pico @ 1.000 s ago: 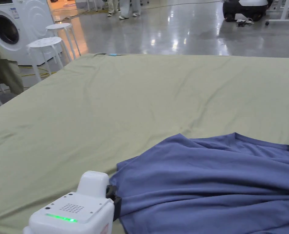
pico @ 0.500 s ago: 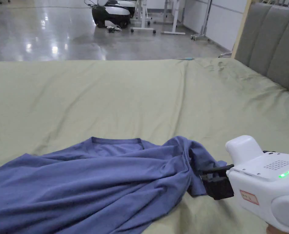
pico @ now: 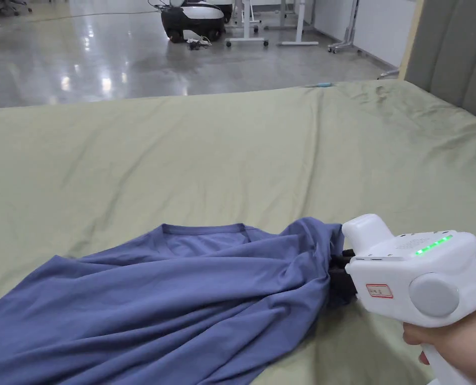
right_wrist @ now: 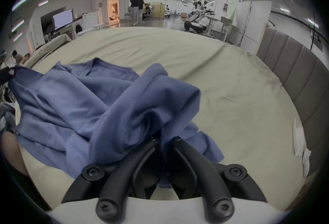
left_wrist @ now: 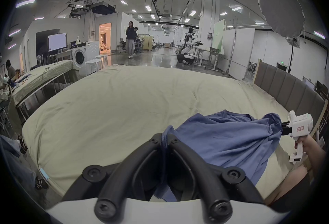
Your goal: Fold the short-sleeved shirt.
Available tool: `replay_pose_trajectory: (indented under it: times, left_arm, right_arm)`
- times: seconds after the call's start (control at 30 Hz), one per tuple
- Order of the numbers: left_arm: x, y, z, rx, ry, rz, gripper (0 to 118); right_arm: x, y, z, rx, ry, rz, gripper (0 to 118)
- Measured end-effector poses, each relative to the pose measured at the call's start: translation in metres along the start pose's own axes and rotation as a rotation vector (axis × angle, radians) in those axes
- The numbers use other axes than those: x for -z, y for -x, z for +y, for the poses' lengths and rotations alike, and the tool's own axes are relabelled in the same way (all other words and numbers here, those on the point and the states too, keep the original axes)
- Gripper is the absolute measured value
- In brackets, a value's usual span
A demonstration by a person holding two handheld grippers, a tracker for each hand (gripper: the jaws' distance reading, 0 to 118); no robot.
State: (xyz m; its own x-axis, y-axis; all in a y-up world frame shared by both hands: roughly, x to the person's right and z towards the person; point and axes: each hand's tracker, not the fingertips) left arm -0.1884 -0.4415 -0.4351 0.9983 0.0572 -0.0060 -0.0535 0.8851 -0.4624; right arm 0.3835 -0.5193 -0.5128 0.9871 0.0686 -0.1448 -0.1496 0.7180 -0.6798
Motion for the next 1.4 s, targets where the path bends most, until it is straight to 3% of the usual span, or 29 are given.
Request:
replay_pose_trajectory:
  times: [0.17, 0.47, 0.6, 0.87, 1.03, 1.13, 1.23, 1.4]
  left_arm:
    - [-0.026, 0.015, 0.016, -0.014, -0.042, -0.002, 4]
    - [-0.093, 0.038, 0.071, -0.001, -0.183, 0.039, 4]
    - [-0.123, 0.046, 0.108, -0.016, -0.242, 0.030, 4]
    - [-0.171, 0.070, 0.184, -0.006, -0.352, 0.076, 4]
    - [-0.159, 0.080, 0.222, -0.059, -0.346, 0.109, 4]
    - [-0.144, 0.076, 0.240, -0.083, -0.346, 0.127, 4]
    - [-0.123, 0.064, 0.257, -0.095, -0.342, 0.153, 4]
    - [-0.074, 0.033, 0.283, 0.045, -0.379, 0.318, 4]
  right_arm:
    - [-0.055, -0.011, -0.002, 0.084, -0.108, -0.007, 9]
    - [-0.186, -0.020, 0.016, 0.059, -0.314, -0.232, 9]
    - [-0.238, -0.018, 0.032, 0.130, -0.412, -0.240, 9]
    - [-0.325, -0.014, 0.074, 0.169, -0.569, -0.302, 9]
    - [-0.353, -0.016, 0.120, 0.133, -0.649, -0.390, 9]
    - [-0.355, -0.013, 0.150, 0.073, -0.696, -0.469, 9]
    - [-0.352, -0.015, 0.182, 0.085, -0.720, -0.481, 9]
    - [-0.337, -0.022, 0.237, 0.118, -0.801, -0.540, 9]
